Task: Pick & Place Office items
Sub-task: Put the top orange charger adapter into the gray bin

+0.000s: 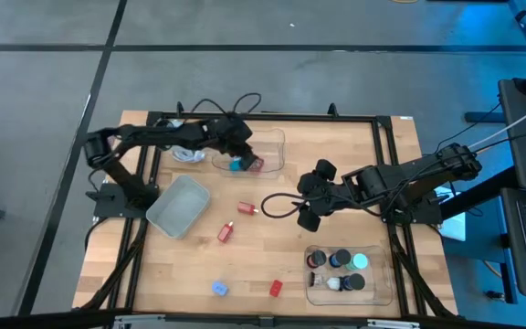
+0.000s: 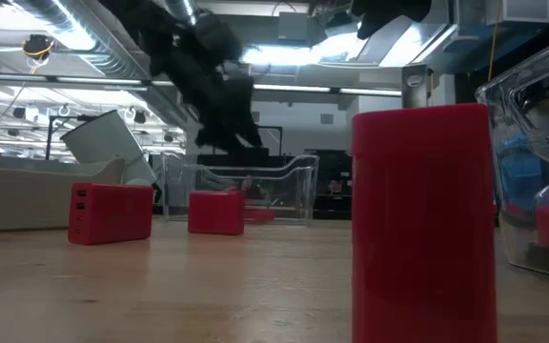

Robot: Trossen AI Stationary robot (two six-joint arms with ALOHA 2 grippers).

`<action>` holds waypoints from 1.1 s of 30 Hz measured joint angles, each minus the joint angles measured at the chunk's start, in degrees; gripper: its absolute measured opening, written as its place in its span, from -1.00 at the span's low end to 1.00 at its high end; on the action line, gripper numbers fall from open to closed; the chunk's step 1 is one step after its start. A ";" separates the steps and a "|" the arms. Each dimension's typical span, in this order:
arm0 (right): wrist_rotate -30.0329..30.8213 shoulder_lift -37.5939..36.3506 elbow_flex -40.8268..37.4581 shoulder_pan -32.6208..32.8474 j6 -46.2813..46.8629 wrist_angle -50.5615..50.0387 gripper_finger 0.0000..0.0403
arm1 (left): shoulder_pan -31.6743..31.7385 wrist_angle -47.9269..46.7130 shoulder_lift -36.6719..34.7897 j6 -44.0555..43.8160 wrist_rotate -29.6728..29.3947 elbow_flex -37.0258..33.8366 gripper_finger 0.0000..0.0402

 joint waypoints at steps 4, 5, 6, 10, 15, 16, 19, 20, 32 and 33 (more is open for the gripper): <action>0.02 0.00 0.00 0.00 0.00 -0.01 0.37 | -3.30 -4.79 -5.92 9.95 5.26 -0.58 0.17; 0.00 0.00 0.00 0.00 0.00 -0.03 0.37 | -4.71 -5.50 -7.19 11.88 6.38 -0.79 0.16; 0.00 0.00 0.00 -0.02 0.00 -0.05 0.37 | -6.26 -6.21 -8.46 13.80 7.27 -1.23 0.15; -0.09 0.00 0.00 -0.01 0.00 -0.10 0.37 | -13.87 -8.73 -12.23 20.13 8.46 -2.81 0.13; -1.49 0.00 0.00 -0.01 0.01 -0.12 0.37 | -23.66 -10.76 -13.04 22.49 5.21 -4.26 0.13; -1.53 0.00 0.00 0.00 0.03 -0.09 0.37 | -25.23 -10.59 -12.88 22.07 3.00 -4.65 0.14; -1.53 0.00 0.00 0.00 1.15 -0.09 0.37 | -28.88 -9.94 -11.74 20.43 -4.29 -6.21 0.18; -1.49 0.00 0.00 0.00 1.35 -0.09 0.37 | -29.70 -9.79 -11.22 19.95 -6.35 -6.65 0.20; -2.77 0.00 0.00 -0.02 2.86 -0.10 0.37 | -29.92 -5.56 -1.83 20.09 -9.45 -7.16 0.46; -2.85 0.00 0.00 -0.01 3.01 -0.15 0.37 | -29.76 -5.41 -1.06 20.46 -9.51 -7.17 0.47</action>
